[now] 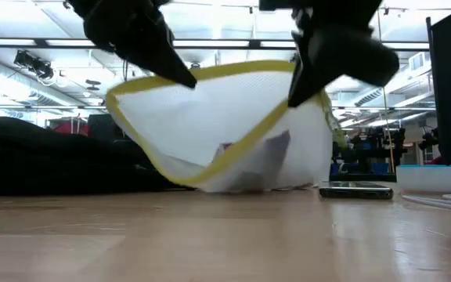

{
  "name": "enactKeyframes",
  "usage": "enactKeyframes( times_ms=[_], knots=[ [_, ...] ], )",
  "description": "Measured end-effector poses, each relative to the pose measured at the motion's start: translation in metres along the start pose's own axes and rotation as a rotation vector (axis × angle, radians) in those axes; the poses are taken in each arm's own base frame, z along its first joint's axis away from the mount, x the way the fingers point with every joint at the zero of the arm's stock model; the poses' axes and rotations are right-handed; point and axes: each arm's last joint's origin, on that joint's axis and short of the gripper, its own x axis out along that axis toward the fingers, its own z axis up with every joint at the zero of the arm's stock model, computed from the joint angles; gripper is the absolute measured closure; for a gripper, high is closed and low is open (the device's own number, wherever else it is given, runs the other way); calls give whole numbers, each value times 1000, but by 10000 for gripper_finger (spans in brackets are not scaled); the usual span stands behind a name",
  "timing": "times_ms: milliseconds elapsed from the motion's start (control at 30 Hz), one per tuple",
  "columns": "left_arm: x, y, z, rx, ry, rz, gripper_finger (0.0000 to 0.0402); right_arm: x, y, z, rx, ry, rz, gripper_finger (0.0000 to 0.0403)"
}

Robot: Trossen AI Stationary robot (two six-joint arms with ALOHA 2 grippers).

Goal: Unpack backpack
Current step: Adjust the zip lock bag

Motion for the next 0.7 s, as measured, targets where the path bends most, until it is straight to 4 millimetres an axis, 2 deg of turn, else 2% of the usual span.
enactKeyframes(
  times_ms=[200,500,700],
  knots=[
    [-24,4,8,-12,-71,55,402,-14,-14,8,18,-6,-35,403],
    [-46,19,13,-30,-89,103,402,-36,-28,14,54,-30,-72,403],
    [-67,24,35,-92,-148,79,402,-60,-38,19,90,-67,-71,403]
  ],
)
